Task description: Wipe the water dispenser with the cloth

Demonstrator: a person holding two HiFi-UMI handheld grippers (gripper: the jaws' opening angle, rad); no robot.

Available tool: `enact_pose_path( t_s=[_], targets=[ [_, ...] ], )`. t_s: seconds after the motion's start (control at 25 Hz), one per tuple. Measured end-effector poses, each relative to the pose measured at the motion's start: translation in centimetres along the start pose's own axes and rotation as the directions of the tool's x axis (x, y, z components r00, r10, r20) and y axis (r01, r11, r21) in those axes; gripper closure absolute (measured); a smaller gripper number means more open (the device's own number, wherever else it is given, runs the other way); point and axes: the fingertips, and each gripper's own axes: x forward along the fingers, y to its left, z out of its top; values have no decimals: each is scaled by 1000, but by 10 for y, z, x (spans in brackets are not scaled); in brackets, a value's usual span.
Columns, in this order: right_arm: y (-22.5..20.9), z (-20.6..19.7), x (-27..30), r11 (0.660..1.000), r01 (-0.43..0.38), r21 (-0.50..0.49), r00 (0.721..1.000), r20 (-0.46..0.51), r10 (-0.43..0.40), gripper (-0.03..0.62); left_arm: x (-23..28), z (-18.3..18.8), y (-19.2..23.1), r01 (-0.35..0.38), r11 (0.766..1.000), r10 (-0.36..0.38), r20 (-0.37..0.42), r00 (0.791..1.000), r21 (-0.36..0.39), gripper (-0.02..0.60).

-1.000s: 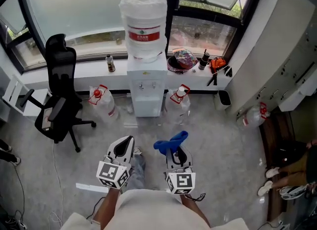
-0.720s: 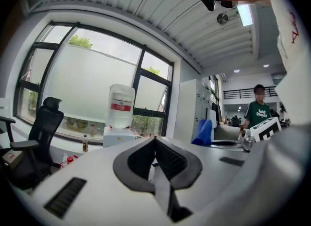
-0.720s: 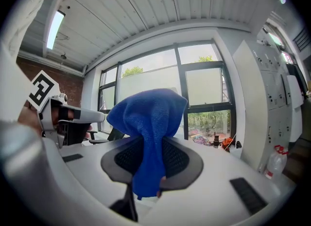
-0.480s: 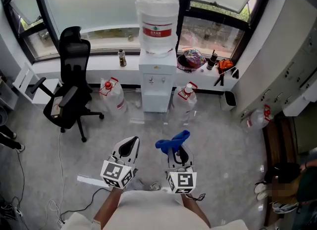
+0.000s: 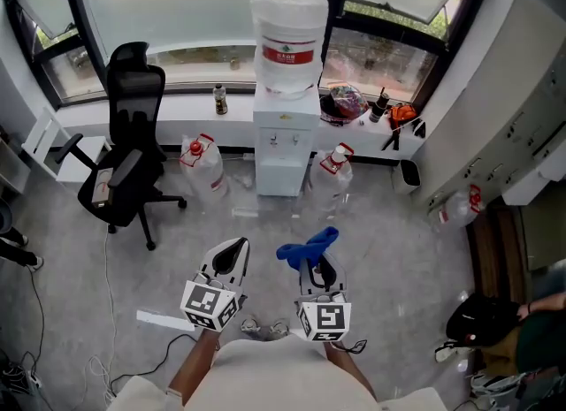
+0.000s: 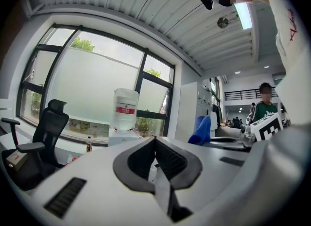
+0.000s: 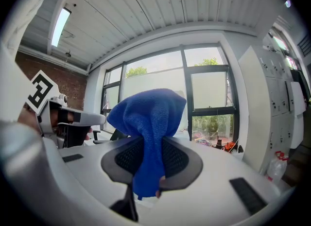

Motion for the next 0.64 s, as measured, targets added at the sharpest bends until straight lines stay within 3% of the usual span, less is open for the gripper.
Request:
enact_pose_path(
  t_s=[0.64],
  targets=[
    [7, 3, -4, 999, 35, -12, 999, -3, -35, 490, -8, -4, 1, 28, 999, -28, -3, 1000, -20, 571]
  ],
)
